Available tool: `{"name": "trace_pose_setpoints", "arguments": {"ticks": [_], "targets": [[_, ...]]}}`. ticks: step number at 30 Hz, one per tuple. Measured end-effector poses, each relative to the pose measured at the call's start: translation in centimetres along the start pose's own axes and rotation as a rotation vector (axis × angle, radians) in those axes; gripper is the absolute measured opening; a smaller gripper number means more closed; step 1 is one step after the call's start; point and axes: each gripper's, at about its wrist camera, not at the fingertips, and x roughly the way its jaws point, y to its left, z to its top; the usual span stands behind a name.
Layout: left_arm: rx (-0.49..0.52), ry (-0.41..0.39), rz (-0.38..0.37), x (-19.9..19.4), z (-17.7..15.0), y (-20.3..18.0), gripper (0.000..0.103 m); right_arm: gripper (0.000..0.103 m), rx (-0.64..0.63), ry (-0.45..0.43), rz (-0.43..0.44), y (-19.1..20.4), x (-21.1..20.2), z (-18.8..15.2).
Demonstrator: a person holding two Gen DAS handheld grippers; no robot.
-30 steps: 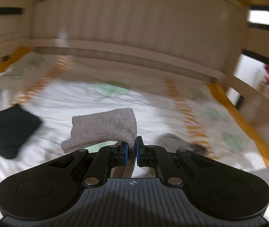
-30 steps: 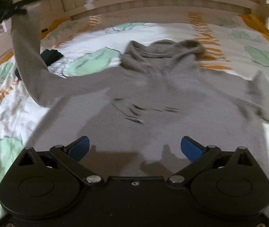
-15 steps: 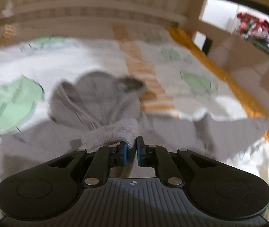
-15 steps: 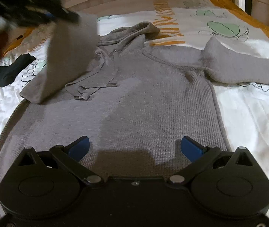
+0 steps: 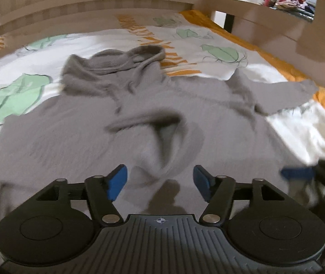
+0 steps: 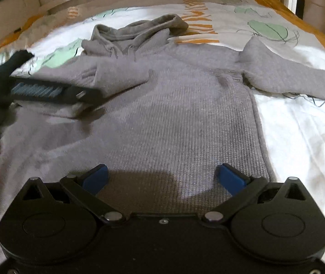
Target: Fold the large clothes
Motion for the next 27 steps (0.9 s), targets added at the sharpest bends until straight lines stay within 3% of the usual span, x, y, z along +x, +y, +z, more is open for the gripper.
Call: {"name": "trace_pose_setpoints", "arguments": {"ticks": [3,6,9,12,17,20,27], "targets": [[-0.027,0.0,0.047,-1.1,-1.6,2.4,0.065,0.103,-0.023,-0.01,-0.014,0.3,0.1,-0.2],[-0.124,0.016,0.098,-1.1,-2.6,6.2,0.065,0.103,-0.028,-0.018,-0.014,0.3,0.0,-0.3],[-0.228,0.007,0.134,-1.2,-3.0,10.3,0.065,0.103,-0.033,-0.024,-0.019,0.4,0.0,-0.2],[-0.26,-0.004,0.165,-1.1,-2.6,13.1,0.065,0.102,-0.039,-0.032,-0.028,0.6,-0.2,0.1],[-0.34,-0.016,0.244,-0.7,-2.9,16.4,0.065,0.102,-0.065,-0.12,-0.05,1.4,-1.8,2.1],[-0.456,-0.066,0.185,-0.9,-4.3,18.5,0.065,0.102,-0.103,-0.187,-0.055,2.4,-2.5,4.2],[-0.384,-0.046,0.225,0.0,-3.5,17.4,0.074,0.102,-0.251,-0.219,-0.074,6.4,0.6,9.4]]}}
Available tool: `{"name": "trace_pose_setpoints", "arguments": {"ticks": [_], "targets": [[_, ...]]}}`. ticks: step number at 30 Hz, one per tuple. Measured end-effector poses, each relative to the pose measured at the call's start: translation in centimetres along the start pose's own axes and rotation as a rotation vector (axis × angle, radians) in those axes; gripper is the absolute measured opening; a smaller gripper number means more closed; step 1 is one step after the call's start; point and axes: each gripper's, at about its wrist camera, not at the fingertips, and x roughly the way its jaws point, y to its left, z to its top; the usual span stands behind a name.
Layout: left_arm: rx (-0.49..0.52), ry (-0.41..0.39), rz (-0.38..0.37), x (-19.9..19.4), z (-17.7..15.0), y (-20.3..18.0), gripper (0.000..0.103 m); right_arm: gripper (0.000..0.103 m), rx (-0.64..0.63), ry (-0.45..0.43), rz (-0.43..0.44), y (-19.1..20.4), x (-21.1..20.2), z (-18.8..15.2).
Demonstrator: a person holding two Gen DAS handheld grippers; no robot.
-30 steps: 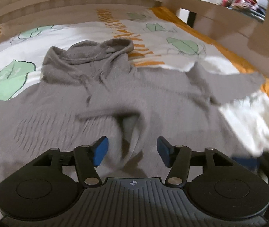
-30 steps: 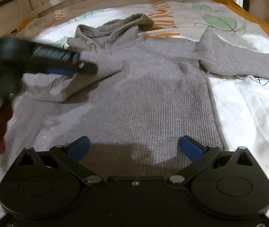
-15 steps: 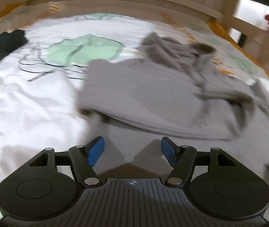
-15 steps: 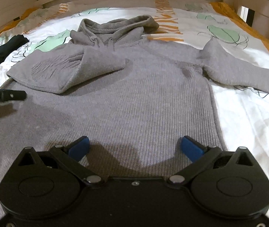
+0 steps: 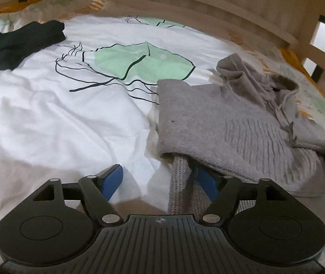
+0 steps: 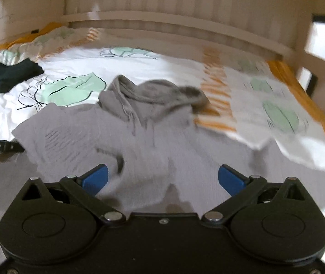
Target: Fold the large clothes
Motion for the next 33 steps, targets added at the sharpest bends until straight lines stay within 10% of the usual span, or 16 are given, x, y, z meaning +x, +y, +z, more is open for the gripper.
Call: {"name": "trace_pose_setpoints", "arguments": {"ticks": [4,8,10,17,24,27,33], "targets": [[0.012,-0.013,0.008,0.2,-0.5,0.3,0.076,0.083,-0.123,0.066,0.01,2.5,3.5,1.0],[0.005,-0.022,0.006,0.3,-0.5,0.4,0.076,0.016,-0.23,0.127,-0.002,4.1,6.5,1.4],[0.008,-0.026,0.01,0.3,-0.6,0.3,0.076,0.013,-0.186,0.083,0.015,3.2,6.2,2.7],[0.011,-0.038,0.038,0.3,-0.8,0.1,0.076,0.013,0.271,-0.227,0.131,-6.7,0.1,4.9],[0.019,-0.038,0.05,0.3,-0.7,-0.1,0.076,0.028,0.44,0.115,0.063,-10.9,4.9,-5.1],[0.023,-0.038,0.053,0.4,-0.7,-0.1,0.076,0.052,0.475,0.124,0.07,-11.4,4.8,-6.8],[0.031,-0.039,0.058,0.4,-0.8,-0.3,0.077,0.054,0.498,0.061,0.007,-11.2,3.8,-6.1]]}}
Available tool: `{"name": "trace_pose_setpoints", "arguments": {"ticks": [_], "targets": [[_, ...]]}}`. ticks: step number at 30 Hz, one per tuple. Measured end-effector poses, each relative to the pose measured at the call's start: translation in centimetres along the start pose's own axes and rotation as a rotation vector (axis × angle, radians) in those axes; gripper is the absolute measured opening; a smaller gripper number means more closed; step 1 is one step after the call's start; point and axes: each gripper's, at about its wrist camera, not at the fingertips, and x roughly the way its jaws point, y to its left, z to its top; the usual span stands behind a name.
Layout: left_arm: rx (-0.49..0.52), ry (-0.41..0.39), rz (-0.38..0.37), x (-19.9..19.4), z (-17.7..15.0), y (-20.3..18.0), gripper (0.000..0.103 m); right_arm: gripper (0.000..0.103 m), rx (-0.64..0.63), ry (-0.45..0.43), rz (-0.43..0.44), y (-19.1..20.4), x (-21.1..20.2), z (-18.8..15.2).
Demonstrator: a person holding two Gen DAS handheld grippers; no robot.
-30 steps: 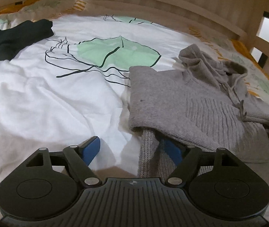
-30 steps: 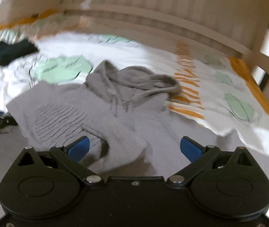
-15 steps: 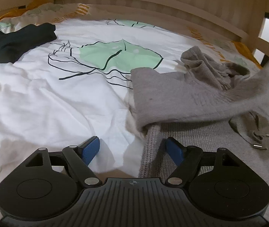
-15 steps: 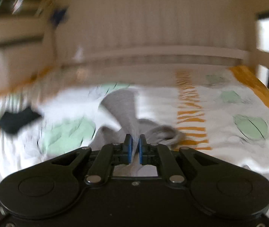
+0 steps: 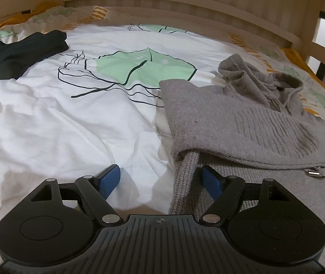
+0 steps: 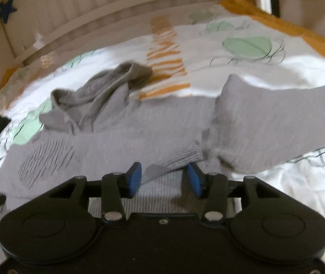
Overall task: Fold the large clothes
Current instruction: 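Reach the right gripper to the other sleeve cuff and close on it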
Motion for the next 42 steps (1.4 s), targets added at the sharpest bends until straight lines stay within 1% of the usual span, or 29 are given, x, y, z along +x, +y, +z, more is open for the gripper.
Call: {"name": "trace_pose_setpoints", "arguments": {"ticks": [4,5,7,9,10,11,12,13,14,16,18,20,22,24,25,27,29,32,37,39,42], "targets": [[0.007,-0.001,0.004,0.0,-0.1,-0.1,0.077,0.054,0.004,-0.125,-0.12,0.5,-0.6,0.0],[0.008,-0.001,0.004,0.0,0.0,-0.1,0.077,0.055,0.014,-0.148,-0.13,0.5,-0.7,-0.1],[0.01,-0.001,0.006,0.0,0.0,-0.1,0.077,0.055,0.021,-0.17,-0.109,0.4,-0.7,-0.2],[0.012,-0.001,0.008,0.1,0.0,-0.1,0.078,0.055,-0.019,-0.158,-0.08,0.8,-0.2,-0.4],[0.012,-0.001,0.008,0.1,0.0,-0.1,0.078,0.055,-0.049,-0.136,-0.067,1.1,0.2,-0.6],[0.013,-0.001,0.008,0.1,0.0,-0.1,0.078,0.055,-0.067,-0.102,-0.056,1.1,0.8,-0.7],[0.013,-0.001,0.008,0.1,0.0,-0.1,0.078,0.055,-0.067,-0.043,-0.054,1.1,1.9,-0.8],[0.012,-0.001,0.008,0.1,0.0,-0.1,0.078,0.055,-0.042,0.008,-0.05,0.6,2.8,-1.2],[0.012,-0.001,0.008,0.1,0.0,-0.1,0.078,0.055,-0.011,-0.009,-0.031,0.0,2.9,-1.3],[0.012,-0.001,0.008,0.1,0.0,-0.1,0.078,0.055,0.02,-0.014,-0.012,-0.5,2.8,-1.1],[0.017,0.002,0.009,-0.1,0.1,-0.2,0.078,0.056,0.005,-0.008,-0.014,-0.4,2.3,-0.8],[0.021,0.023,0.016,-0.5,0.4,-0.3,0.078,0.057,0.009,-0.004,0.0,-0.5,1.5,-0.4],[0.02,0.036,0.021,-1.7,0.8,-0.6,0.077,0.059,0.024,-0.001,0.02,-1.3,0.4,0.0],[0.022,0.025,0.021,-3.3,1.2,-1.3,0.077,0.065,0.026,0.006,0.023,-2.2,-1.1,0.0],[0.027,0.019,0.021,-4.2,1.4,-1.9,0.078,0.065,0.028,0.013,0.023,-2.9,-1.8,0.2],[0.046,0.011,0.002,-5.8,2.0,-3.4,0.078,0.068,0.042,0.026,0.024,-4.6,-3.1,0.5],[0.072,0.01,-0.025,-6.8,2.7,-5.4,0.078,0.073,0.057,0.031,0.002,-6.5,-4.3,1.1],[0.101,0.013,-0.094,-7.2,4.0,-8.9,0.078,0.073,0.089,0.037,-0.051,-9.7,-5.8,2.1],[0.133,0.031,-0.175,-5.5,5.3,-15.5,0.078,0.077,0.149,0.017,-0.127,-14.9,-7.5,3.1],[0.156,0.036,-0.202,-4.3,5.5,-18.4,0.078,0.077,0.174,0.018,-0.149,-16.6,-7.7,3.3],[0.182,0.067,-0.234,-1.9,5.4,-22.5,0.078,0.077,0.204,0.026,-0.178,-18.8,-7.6,3.3]]}}
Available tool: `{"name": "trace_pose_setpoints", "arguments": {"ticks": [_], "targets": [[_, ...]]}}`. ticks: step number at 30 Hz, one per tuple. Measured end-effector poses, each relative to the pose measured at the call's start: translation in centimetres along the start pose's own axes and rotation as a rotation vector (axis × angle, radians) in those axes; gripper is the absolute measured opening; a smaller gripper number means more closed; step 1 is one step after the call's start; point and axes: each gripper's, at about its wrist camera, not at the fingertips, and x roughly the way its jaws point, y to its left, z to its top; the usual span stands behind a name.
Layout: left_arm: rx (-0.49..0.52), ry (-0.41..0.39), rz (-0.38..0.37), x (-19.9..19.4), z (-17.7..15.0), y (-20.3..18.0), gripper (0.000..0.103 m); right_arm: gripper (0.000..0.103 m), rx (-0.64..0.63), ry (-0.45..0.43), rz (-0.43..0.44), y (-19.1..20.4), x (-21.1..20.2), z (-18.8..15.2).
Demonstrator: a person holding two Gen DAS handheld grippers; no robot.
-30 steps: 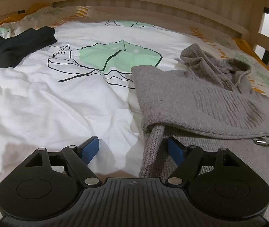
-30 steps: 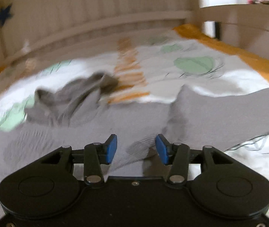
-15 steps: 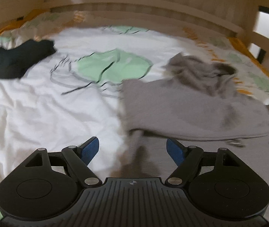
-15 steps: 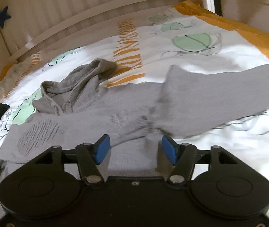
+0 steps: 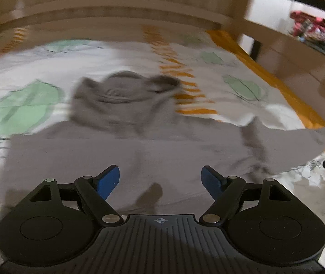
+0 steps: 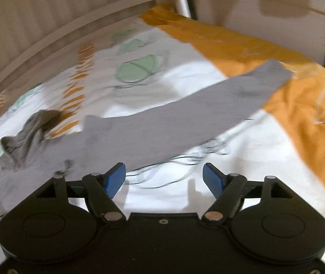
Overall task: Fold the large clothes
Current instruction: 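Reach the right gripper to the other sleeve cuff and close on it, then lift the sleeve across the body with the right gripper and release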
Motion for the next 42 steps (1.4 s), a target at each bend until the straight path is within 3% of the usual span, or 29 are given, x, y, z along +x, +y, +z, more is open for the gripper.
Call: {"name": "trace_pose_setpoints", "arguments": {"ticks": [7,11,15,31,34,35,36,37,42], "targets": [[0.034,0.046,-0.004,7.6,0.0,-5.2,0.078,0.077,0.049,0.024,-0.009,-3.7,1.5,0.4],[0.068,0.067,-0.009,9.9,-0.9,-7.1,0.078,0.077,0.067,0.025,-0.011,-5.3,2.3,0.9],[0.17,0.009,0.049,10.1,-2.7,-8.6,0.082,0.079,0.087,0.015,-0.024,-6.6,3.3,1.7],[0.143,-0.028,0.025,10.2,-3.3,-8.2,0.086,0.079,0.293,-0.158,-0.096,-13.7,7.5,6.3],[0.144,-0.029,0.026,10.2,-3.3,-8.3,0.086,0.068,0.287,-0.171,-0.101,-13.9,8.0,7.1],[0.143,-0.027,0.025,10.3,-3.3,-8.3,0.086,0.055,0.28,-0.166,-0.098,-13.8,8.2,7.3],[0.143,-0.025,0.024,10.2,-3.3,-8.2,0.086,0.027,0.271,-0.16,-0.099,-13.7,8.3,7.5],[0.143,-0.023,0.023,10.3,-3.2,-8.2,0.086,0.013,0.271,-0.157,-0.105,-13.6,8.3,7.8],[0.134,0.01,0.007,10.4,-2.4,-8.0,0.085,0.014,0.286,-0.212,-0.04,-12.1,5.4,9.1]]}}
